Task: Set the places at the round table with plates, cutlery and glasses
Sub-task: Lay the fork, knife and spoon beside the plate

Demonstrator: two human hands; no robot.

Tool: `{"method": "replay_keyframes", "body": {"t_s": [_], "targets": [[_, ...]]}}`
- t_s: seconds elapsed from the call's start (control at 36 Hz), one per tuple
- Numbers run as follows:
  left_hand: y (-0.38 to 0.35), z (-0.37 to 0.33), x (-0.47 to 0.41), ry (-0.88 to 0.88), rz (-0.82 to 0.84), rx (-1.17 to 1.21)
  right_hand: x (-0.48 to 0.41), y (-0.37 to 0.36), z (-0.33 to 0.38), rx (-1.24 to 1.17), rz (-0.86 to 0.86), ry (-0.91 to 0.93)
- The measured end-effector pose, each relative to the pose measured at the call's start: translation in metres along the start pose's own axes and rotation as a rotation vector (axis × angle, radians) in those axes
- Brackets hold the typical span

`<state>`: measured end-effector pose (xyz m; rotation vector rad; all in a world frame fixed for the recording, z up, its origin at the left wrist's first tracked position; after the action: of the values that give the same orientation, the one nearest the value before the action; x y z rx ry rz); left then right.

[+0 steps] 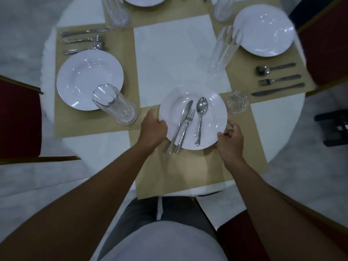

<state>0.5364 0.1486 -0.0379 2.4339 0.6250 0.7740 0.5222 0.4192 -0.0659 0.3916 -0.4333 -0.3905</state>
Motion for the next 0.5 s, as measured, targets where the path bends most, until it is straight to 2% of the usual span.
{"method": "replay_keyframes", "body": {"t_s": [0.5], "targets": [[-0.02,0.035,0.063,0.03,0.098,0.044,0.009,0.046,-0.026,0.084,0.028,0.064]]}}
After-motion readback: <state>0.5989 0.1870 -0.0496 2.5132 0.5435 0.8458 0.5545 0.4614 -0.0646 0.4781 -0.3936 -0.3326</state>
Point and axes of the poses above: each hand's wrist, its own x-axis away from the middle knuckle, its own y-axis out of the back of the hand, z = x × y, the point moved 5 cm from there along -x, towards the middle knuckle, and after that the axes turned 10 degrees about -z, right-handed, at the moved point
